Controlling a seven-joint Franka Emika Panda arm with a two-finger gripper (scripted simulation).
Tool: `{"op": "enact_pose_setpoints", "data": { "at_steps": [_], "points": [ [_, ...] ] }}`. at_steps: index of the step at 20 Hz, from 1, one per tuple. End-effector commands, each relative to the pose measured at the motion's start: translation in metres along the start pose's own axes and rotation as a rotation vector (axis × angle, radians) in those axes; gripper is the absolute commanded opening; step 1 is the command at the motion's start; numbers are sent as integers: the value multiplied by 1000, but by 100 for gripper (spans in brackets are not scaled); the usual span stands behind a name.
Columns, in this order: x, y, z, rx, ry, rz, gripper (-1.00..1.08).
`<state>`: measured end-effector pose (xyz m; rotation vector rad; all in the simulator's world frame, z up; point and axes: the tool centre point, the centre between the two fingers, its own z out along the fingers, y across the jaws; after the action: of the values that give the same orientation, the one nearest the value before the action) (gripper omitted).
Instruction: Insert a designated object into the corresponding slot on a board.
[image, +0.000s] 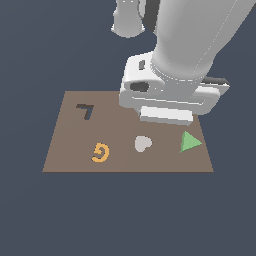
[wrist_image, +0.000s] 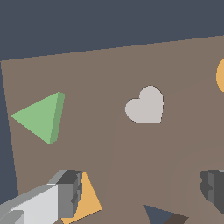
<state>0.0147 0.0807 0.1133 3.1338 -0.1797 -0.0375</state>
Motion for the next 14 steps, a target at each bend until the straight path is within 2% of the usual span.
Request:
{"op": "enact_pose_setpoints", "data": {
  "at_steps": [1, 8, 14],
  "points": [
    [4, -20, 11, 1, 4, 30, 100],
    [20, -73, 38, 4, 14, 110, 100],
    [33, -102, 53, 5, 20, 155, 100]
  ]
}}
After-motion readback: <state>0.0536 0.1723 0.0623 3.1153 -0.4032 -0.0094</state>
